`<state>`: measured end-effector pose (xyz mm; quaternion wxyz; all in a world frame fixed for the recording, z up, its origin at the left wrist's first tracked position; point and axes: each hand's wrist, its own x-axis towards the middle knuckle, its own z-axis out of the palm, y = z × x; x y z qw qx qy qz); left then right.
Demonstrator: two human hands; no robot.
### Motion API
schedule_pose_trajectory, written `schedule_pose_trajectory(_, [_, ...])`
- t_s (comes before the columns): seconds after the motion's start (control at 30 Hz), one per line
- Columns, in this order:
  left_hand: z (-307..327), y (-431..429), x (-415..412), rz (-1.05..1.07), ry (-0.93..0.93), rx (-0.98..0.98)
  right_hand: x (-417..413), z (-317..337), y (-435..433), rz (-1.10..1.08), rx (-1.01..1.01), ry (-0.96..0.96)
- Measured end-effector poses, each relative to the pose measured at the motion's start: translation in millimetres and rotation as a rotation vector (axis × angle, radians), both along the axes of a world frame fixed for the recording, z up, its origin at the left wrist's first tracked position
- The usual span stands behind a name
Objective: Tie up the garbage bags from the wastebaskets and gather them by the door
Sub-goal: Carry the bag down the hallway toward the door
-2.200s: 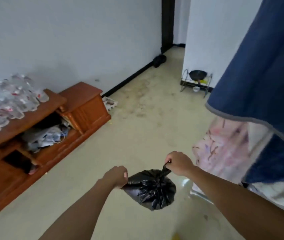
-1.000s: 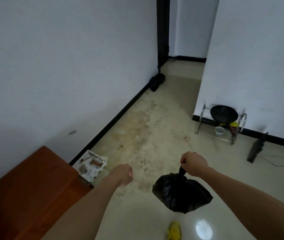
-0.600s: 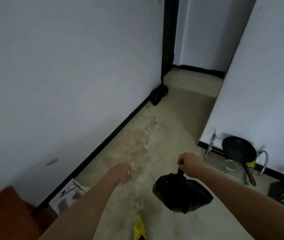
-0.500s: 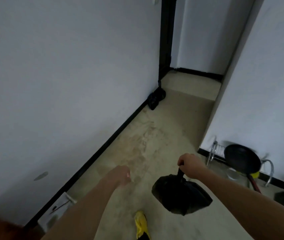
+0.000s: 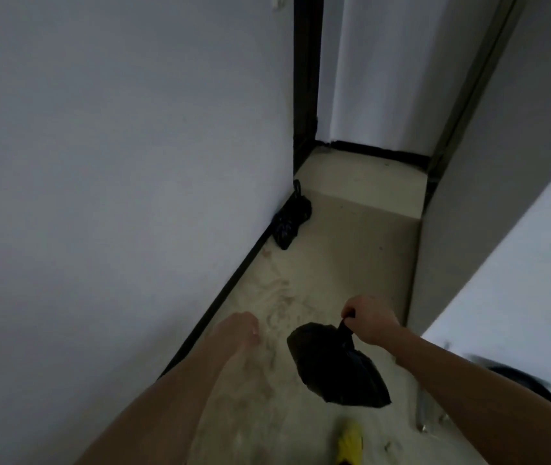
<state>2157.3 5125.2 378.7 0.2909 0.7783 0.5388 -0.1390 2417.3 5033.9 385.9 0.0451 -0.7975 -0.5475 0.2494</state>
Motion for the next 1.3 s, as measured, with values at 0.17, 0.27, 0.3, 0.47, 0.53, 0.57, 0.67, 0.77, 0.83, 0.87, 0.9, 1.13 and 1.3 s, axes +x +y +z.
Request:
schedule_pose_trajectory(0.17, [-25.3,118.9,55.6,0.086,0.024,-0.052,59.8,-31.8,140.5,-0.009,-0.042,0.215])
schedule_pose_trajectory(0.27, [-28.5,176.3,82.9,0.128,0.042,-0.089,88.6,-41.0,212.7,-0.101,-0.09,0.404])
schedule_pose_trajectory(0.3, [-25.8,197.6,96.1,0.141,0.03,-0.085,99.2,-42.4,239.1,-0.123,-0.092,0.442])
schedule_pose_trajectory(0.47, [-23.0,289.8,144.9,0.226,-0.021,-0.089,144.9,-38.2,362.7,-0.136,-0.105,0.494])
schedule_pose_trajectory(0.53, [-28.7,319.1,149.9,0.271,-0.006,-0.1,155.3,-38.7,405.4,-0.113,-0.122,0.495])
schedule_pose_trajectory(0.57, [-36.8,338.3,151.6,0.301,0.0,-0.1,160.8,-42.3,431.0,-0.1,-0.127,0.493])
schedule_pose_trajectory(0.67, [-59.3,386.2,156.6,0.335,0.047,-0.135,173.6,-58.5,492.5,-0.065,-0.154,0.455])
schedule_pose_trajectory(0.77, [-92.3,446.5,168.2,0.361,0.041,-0.17,182.5,-90.2,552.4,-0.036,-0.205,0.403])
schedule_pose_trajectory(0.83, [-110.0,491.8,177.3,0.373,0.011,-0.173,187.4,-110.0,592.9,-0.008,-0.231,0.369])
schedule_pose_trajectory(0.87, [-118.3,515.2,182.6,0.379,-0.002,-0.183,190.6,-120.1,613.8,0.006,-0.248,0.35])
schedule_pose_trajectory(0.9, [-126.8,539.6,189.1,0.384,-0.015,-0.189,194.5,-129.6,636.7,0.025,-0.265,0.327])
schedule_pose_trajectory(1.13, [-171.4,642.7,207.8,0.452,-0.044,-0.246,201.3,-190.4,775.4,0.274,-0.33,0.18])
schedule_pose_trajectory(1.3, [-220.7,679.3,205.0,0.566,0.013,-0.257,190.7,-256.7,851.3,0.389,-0.345,0.152])
